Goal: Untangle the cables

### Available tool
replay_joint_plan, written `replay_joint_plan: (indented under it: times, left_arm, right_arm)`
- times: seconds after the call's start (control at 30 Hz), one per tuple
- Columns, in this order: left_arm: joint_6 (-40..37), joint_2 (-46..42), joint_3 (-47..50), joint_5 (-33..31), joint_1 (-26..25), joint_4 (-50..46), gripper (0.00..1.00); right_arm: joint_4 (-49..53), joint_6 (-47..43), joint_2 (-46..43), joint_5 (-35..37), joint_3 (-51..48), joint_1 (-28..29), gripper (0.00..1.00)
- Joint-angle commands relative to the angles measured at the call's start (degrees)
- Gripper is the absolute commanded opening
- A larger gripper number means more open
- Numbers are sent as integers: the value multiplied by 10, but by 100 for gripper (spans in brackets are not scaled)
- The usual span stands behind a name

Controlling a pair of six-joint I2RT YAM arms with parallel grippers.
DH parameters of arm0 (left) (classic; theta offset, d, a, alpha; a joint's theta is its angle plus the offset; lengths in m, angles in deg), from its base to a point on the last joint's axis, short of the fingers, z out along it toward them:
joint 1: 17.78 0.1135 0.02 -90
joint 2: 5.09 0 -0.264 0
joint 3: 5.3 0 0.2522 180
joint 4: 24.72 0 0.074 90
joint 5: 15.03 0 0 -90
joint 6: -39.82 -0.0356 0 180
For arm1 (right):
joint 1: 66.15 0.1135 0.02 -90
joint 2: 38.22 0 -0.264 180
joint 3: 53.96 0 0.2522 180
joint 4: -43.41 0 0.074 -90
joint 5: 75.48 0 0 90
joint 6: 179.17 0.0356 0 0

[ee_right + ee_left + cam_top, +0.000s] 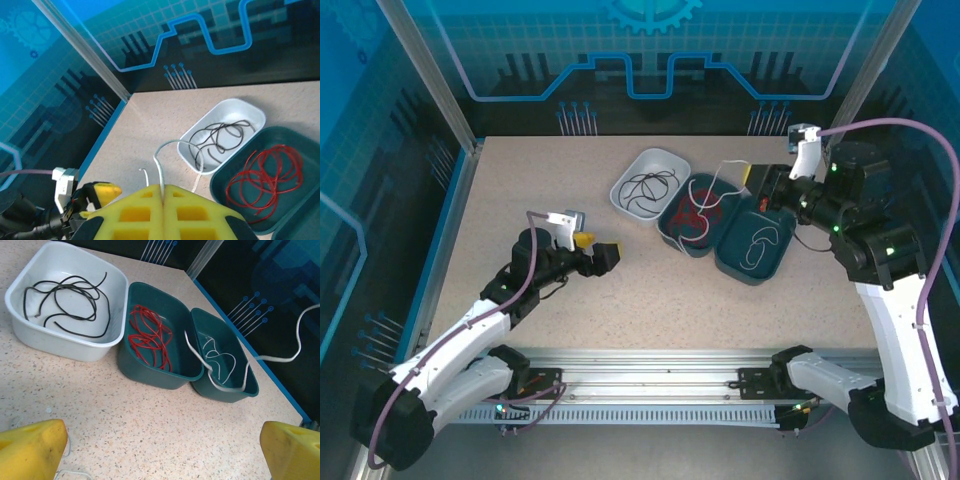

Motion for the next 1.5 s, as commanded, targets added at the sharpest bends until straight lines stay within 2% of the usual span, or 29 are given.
replay_joint_plan:
  times: [0.0, 0.27, 0.6, 0.97, 1.3, 1.47]
  left_arm:
    - [14, -10, -13, -34, 3, -18, 99]
    - [21, -11, -6, -65, 3, -26, 99]
    - [19, -11, -2, -72, 3, -35, 99]
    - [6, -13, -5, -93, 3, -58, 99]
    - [7, -7, -3, -102, 3, -54, 99]
    - [10, -2, -2, -102, 3, -54, 99]
  right_arm:
    - [35, -27, 15, 16, 43, -18, 0]
    - [48, -45, 49, 55, 87, -47, 0]
    - [41, -65, 76, 133, 46, -94, 0]
    - [6, -68, 88, 138, -20, -145, 0]
    - [-24, -66, 112, 128, -44, -155, 0]
    - [-44, -52, 111, 132, -102, -155, 0]
